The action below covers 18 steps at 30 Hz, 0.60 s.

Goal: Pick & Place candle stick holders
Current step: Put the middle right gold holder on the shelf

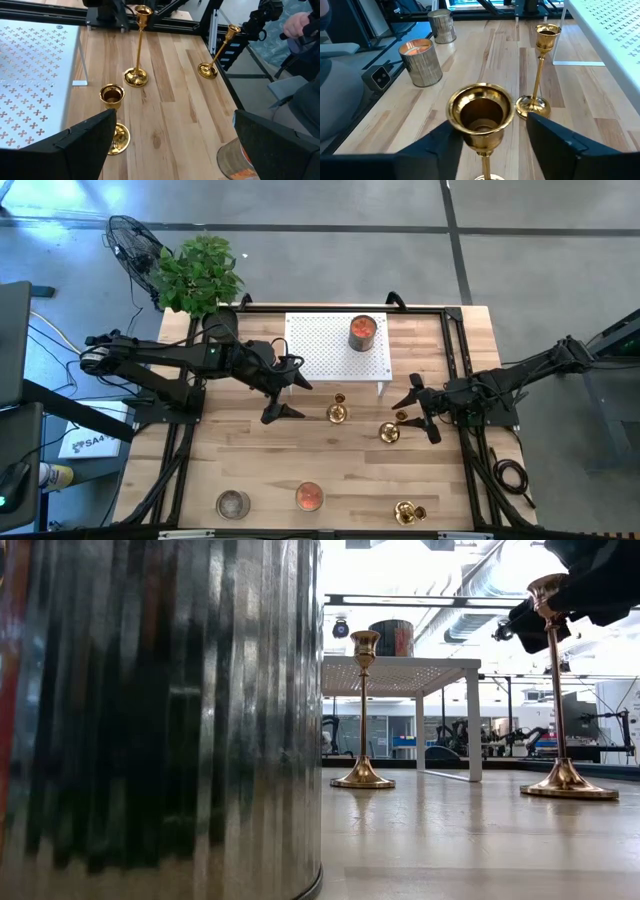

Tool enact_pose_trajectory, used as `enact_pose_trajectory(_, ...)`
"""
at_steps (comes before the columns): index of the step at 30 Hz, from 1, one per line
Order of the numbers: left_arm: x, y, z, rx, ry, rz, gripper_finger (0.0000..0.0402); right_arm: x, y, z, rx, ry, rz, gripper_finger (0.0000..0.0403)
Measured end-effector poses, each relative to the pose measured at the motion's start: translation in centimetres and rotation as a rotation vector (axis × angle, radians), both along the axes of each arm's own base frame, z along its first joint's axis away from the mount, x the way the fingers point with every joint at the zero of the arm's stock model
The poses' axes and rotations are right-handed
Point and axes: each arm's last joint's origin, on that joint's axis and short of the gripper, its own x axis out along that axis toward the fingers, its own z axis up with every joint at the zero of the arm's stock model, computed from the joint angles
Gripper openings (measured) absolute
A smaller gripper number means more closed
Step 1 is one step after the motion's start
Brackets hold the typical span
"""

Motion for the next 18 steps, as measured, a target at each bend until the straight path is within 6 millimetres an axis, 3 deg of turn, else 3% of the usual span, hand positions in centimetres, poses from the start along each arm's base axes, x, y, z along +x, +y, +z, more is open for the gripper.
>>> enact_pose_trajectory(8, 0.01, 0.01, -0.01, 0.0, 0.0, 0.0, 0.0395, 0.03, -0.18, 0.01, -0.038, -0.01, -0.052, 0.0097)
enact_pose_trajectory(18, 0.0, 0.0, -0.01, 0.0, 0.001, 0.0, 0.0395, 0.04, -0.14, 0.03, -0.051, -0.014, -0.034, 0.0092)
